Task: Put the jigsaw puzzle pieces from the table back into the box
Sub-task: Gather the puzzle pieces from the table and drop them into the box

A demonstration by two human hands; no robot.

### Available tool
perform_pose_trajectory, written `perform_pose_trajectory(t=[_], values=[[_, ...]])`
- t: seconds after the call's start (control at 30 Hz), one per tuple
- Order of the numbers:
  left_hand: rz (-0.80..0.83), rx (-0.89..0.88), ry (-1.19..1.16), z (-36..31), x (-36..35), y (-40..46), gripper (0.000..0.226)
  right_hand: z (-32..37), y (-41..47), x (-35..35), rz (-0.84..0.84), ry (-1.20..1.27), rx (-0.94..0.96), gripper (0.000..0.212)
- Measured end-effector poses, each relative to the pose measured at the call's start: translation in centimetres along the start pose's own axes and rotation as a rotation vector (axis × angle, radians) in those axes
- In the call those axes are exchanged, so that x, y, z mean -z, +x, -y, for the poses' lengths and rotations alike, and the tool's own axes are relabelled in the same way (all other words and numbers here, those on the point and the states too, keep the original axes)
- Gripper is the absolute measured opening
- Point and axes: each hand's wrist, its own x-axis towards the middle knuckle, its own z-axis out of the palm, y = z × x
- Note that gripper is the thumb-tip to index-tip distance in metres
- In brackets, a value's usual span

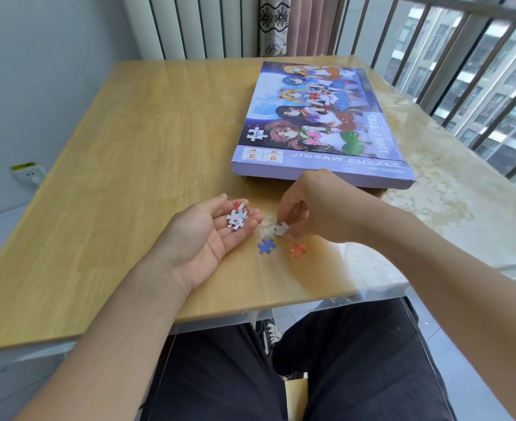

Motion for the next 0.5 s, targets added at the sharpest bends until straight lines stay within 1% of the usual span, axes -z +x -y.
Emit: perform_pose_trajectory(t=[0.1,0.17,0.23,0.33,0.43,0.5], values=[[-0.01,0.006,-0.01,0.0,0.1,-0.1,0.034,0.6,-0.1,0.3,0.046,-0.076,0.026,0.02],[-0.013,0.008,-0.01,0.0,0.1,-0.1,0.035,1.0,-0.2,0.4,0.073,-0.183,0.061,0.012],[-0.012,0.01,-0.014,0.0,0.0,0.0,0.035,1.5,-0.4,0.3,0.061,-0.335,0.125,0.026],[-0.018,0.01,-0.016,0.0,-0.1,0.0,0.035,2.0,-0.6,0.1,0.024,-0.472,0.188,0.036],[-0.016,0.008,-0.022,0.0,0.0,0.0,0.035,1.8,-0.4,-0.5,-0.009,-0.5,0.25,0.038],[-0.014,0.006,-0.025,0.1,0.1,0.0,0.035,1.4,-0.2,-0.4,-0.039,-0.473,0.26,0.034]])
